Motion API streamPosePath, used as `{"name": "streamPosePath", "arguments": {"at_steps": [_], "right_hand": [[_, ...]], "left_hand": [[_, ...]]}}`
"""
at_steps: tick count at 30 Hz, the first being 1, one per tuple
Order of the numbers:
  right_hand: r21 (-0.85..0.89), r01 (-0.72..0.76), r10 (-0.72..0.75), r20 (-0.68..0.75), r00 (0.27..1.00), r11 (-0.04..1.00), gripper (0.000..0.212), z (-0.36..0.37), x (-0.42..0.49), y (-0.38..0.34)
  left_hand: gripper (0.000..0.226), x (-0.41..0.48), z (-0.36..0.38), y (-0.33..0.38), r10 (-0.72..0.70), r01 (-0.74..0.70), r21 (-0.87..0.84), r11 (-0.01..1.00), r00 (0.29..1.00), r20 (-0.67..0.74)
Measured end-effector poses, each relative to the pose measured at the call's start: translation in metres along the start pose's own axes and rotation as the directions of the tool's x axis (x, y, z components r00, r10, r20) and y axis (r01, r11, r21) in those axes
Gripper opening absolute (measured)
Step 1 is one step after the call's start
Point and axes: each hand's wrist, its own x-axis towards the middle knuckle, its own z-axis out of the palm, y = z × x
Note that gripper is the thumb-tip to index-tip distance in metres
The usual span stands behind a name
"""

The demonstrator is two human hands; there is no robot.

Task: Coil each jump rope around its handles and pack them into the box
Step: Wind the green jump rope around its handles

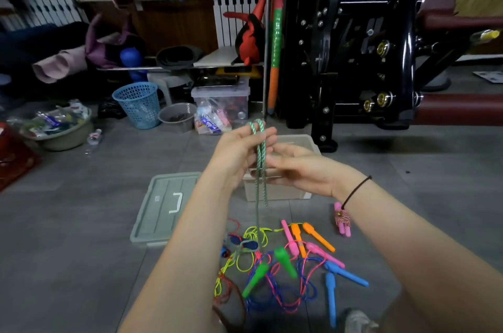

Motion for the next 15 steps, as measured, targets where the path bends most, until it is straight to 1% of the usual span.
{"name": "streamPosePath", "arguments": {"at_steps": [2, 4, 5, 8, 10, 11, 12, 13, 15], "right_hand": [[-0.018, 0.013, -0.013, 0.004, 1.0, 1.0, 0.055, 0.0, -0.001, 0.005], [-0.08, -0.009, 0.009, -0.003, 1.0, 0.997, 0.043, 0.003, -0.005, 0.009], [-0.132, -0.029, 0.028, -0.01, 1.0, 0.991, 0.037, 0.004, -0.006, 0.011], [-0.302, -0.091, 0.096, -0.001, 0.995, 0.949, 0.023, 0.006, -0.004, 0.023], [-0.352, -0.111, 0.119, 0.0, 0.993, 0.929, 0.016, 0.011, -0.002, 0.026], [-0.338, -0.099, 0.102, -0.01, 0.995, 0.936, 0.014, 0.013, -0.001, 0.025], [-0.303, -0.07, 0.065, -0.025, 0.998, 0.95, 0.012, 0.015, 0.001, 0.022], [-0.243, -0.034, 0.022, -0.05, 0.998, 0.969, 0.012, 0.017, 0.002, 0.018], [-0.073, 0.049, -0.058, -0.133, 0.989, 0.996, 0.012, 0.018, 0.003, 0.008]], "left_hand": [[0.026, -0.001, 0.002, 0.002, 0.034, -0.034, 0.044, 0.998, 0.999, 0.016], [0.03, -0.003, 0.005, 0.003, 0.09, -0.091, 0.061, 0.994, 0.996, 0.027], [0.032, -0.004, 0.005, 0.004, 0.124, -0.125, 0.034, 0.992, 0.992, 0.024], [0.033, -0.001, -0.001, 0.007, 0.195, -0.196, -0.135, 0.971, 0.981, -0.02], [0.027, 0.002, -0.009, 0.003, 0.195, -0.199, -0.157, 0.967, 0.98, -0.038], [0.024, 0.004, -0.014, -0.002, 0.16, -0.164, -0.121, 0.979, 0.986, -0.043], [0.022, 0.005, -0.017, -0.007, 0.093, -0.095, -0.061, 0.994, 0.995, -0.037], [0.027, 0.005, -0.019, -0.013, -0.004, 0.004, 0.015, 1.0, 1.0, -0.019], [0.049, 0.003, -0.019, -0.025, -0.211, 0.204, 0.119, 0.972, 0.976, 0.051]]}}
